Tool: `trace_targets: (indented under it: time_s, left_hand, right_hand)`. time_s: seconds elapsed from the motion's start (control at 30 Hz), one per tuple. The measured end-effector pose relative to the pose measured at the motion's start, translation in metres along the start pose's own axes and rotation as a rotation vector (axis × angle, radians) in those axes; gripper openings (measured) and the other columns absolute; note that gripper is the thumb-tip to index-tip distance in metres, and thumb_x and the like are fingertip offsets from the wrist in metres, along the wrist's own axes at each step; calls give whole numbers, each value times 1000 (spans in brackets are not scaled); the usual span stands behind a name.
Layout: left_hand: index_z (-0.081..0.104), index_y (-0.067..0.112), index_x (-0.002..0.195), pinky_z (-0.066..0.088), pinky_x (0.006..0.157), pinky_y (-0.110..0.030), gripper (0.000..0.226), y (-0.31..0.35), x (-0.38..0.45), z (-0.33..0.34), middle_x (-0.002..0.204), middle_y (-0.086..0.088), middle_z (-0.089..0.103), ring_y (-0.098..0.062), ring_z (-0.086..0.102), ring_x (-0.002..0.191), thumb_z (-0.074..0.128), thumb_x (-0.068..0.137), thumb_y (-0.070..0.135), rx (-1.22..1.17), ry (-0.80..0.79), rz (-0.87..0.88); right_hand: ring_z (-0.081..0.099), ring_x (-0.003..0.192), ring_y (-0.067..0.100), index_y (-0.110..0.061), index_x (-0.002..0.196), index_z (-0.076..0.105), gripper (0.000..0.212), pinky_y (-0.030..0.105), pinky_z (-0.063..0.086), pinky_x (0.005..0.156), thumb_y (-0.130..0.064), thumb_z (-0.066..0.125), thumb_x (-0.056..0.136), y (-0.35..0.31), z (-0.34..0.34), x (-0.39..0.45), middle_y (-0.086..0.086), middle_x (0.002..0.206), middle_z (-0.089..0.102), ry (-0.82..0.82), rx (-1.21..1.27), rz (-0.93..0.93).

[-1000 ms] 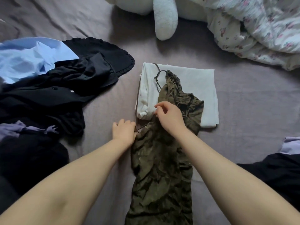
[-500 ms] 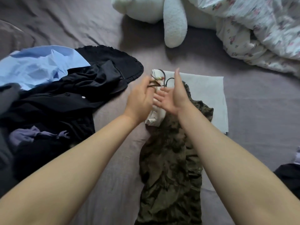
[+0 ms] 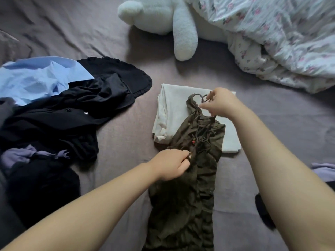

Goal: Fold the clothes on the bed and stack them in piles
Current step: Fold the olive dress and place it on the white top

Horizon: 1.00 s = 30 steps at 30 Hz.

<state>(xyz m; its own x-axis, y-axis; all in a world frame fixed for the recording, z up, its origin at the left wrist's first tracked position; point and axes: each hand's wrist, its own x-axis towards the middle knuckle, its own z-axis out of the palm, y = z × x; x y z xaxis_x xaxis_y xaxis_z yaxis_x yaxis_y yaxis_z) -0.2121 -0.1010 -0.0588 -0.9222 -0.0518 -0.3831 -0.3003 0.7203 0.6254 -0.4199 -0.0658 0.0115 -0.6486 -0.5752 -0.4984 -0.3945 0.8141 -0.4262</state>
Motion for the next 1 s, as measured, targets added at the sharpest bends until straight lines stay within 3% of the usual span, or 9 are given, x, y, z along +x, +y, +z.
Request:
trace_targets:
  time_s: [0.1,0.27,0.4,0.5,0.57,0.63,0.73,0.87,1.0]
  left_hand:
    - [39,18,82,40,75,-39,16,6,-2,20,97,-14,60,-32,55,94,41,96,25,4,9,-1]
    - [62,12,97,46,85,-35,25,11,-1,49,109,-8,64,-27,56,106,48,95,33,34,-203,13]
    - [64,18,121,48,95,-31,44,0,15,28,120,-2,66,-18,60,109,59,89,47,51,-383,-59]
    - [69,20,106,50,83,-30,23,-7,35,-7,100,4,70,-10,62,84,59,91,35,-119,-47,-203]
    - [67,19,104,44,77,-27,20,-10,56,-26,100,2,67,-12,58,86,51,96,28,-108,322,-302]
    - [64,15,111,43,82,-28,26,-16,82,-38,109,-2,64,-18,57,97,42,98,21,-227,513,-425]
    - [56,17,120,43,93,-30,31,-24,119,-44,122,-7,56,-23,52,112,33,101,20,-581,501,-576]
    - [16,18,152,35,108,-42,66,-21,144,-42,146,0,35,-26,42,128,42,98,46,-782,346,-628]
    - [48,14,129,50,93,-46,68,-17,158,-40,123,-11,59,-30,61,103,54,81,61,-933,208,-660]
  right_hand:
    - [65,80,21,-8,110,45,29,33,48,73,-25,60,92,21,16,-14,8,81,71,-50,35,17]
    - [69,77,17,1,107,61,24,32,54,74,-17,47,99,50,44,-29,4,80,74,-315,183,47]
    - [65,81,14,-21,93,74,29,30,55,78,-46,61,89,65,36,-35,0,91,73,-657,-97,-12]
    - [68,90,23,-13,95,74,35,34,56,83,-45,62,89,76,30,-17,5,97,73,-402,4,-2]
    - [63,102,27,-9,105,68,38,35,50,88,-43,57,92,81,34,4,9,111,69,-15,96,43]
    - [54,119,28,-8,125,56,50,32,41,95,-47,53,93,83,44,23,12,131,57,74,115,104]
    - [45,128,31,-5,135,45,62,34,37,100,-52,49,94,82,62,42,14,140,48,-25,76,151]
    - [52,116,28,-15,117,55,43,39,39,101,-48,58,89,82,77,52,5,121,59,6,-23,168]
    - [57,96,22,-20,93,57,12,30,46,85,-24,66,85,88,70,44,1,99,58,18,161,55]
